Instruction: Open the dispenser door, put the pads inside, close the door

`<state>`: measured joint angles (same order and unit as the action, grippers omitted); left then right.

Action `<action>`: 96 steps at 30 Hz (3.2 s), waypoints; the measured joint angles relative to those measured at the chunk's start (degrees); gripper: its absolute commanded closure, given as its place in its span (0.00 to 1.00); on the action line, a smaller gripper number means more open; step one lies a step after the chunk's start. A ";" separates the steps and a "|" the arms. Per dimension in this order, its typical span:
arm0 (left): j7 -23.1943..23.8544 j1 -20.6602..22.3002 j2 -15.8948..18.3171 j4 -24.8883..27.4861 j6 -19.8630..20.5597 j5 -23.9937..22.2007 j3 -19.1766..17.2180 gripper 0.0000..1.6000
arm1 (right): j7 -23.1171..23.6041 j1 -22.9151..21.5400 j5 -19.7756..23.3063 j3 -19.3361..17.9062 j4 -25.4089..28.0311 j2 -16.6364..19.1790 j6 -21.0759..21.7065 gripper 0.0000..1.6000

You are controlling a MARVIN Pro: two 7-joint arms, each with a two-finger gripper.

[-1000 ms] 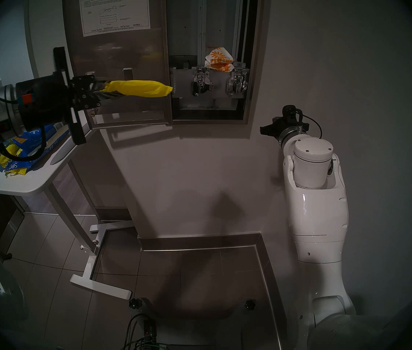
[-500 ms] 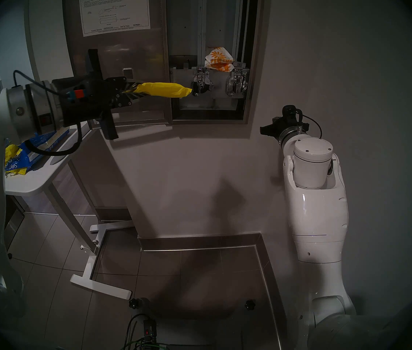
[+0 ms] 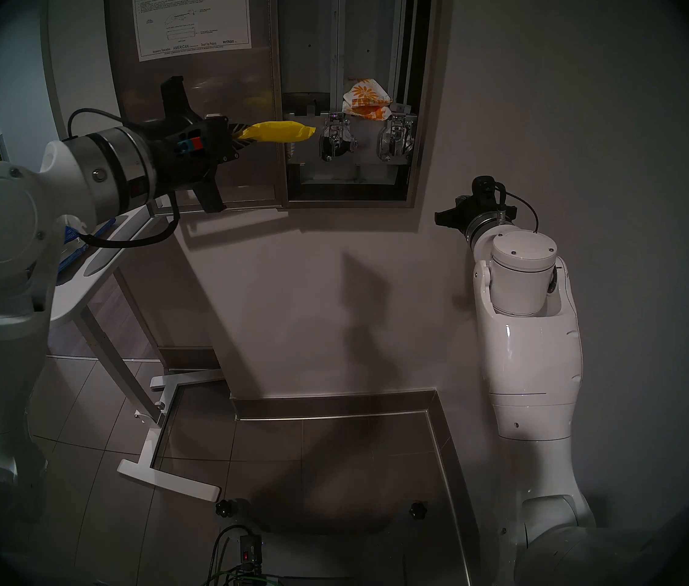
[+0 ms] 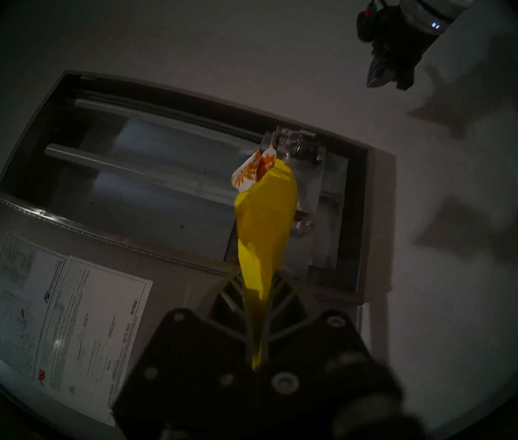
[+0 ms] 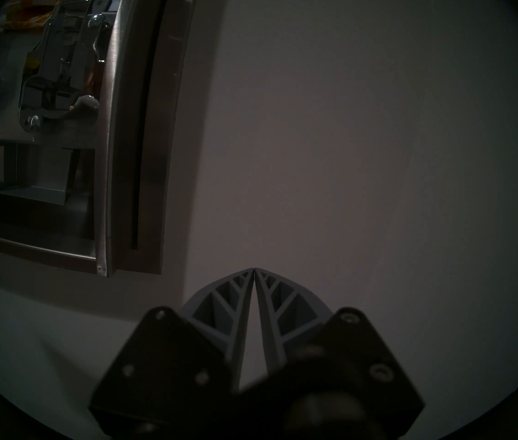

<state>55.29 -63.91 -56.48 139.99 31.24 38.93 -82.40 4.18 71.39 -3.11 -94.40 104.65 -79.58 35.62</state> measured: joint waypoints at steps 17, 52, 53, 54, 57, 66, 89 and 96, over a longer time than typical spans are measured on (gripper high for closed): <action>-2.90 8.60 -3.63 -2.07 15.03 20.49 14.10 1.00 | -0.02 0.00 0.11 0.03 0.03 0.09 0.00 0.68; -5.28 20.96 -0.71 -2.71 23.77 16.40 23.19 1.00 | 0.09 0.01 0.48 0.06 0.07 0.29 0.00 0.68; -5.34 21.19 -0.45 -2.71 23.80 16.08 23.42 1.00 | 0.09 0.01 0.49 0.06 0.07 0.30 0.00 0.68; -5.39 21.42 -0.27 -2.75 23.82 15.86 23.69 1.00 | 0.09 0.01 0.49 0.06 0.07 0.30 0.00 0.68; -5.44 22.44 -0.12 -3.64 23.83 15.35 25.08 1.00 | 0.09 0.01 0.50 0.07 0.07 0.31 0.00 0.68; -5.69 24.95 -2.97 -10.06 23.83 14.66 29.99 1.00 | 0.09 0.01 0.53 0.09 0.07 0.33 0.00 0.68; -6.93 31.16 -9.24 -22.56 22.49 17.04 33.69 1.00 | 0.08 0.01 0.61 0.11 0.07 0.38 0.00 0.68; -6.34 31.63 -8.18 -23.30 22.83 18.12 33.47 1.00 | 0.08 0.01 0.63 0.11 0.07 0.39 0.00 0.68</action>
<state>48.95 -32.28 -64.65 116.69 54.06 57.05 -48.93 4.26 71.40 -2.48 -94.28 104.72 -79.18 35.62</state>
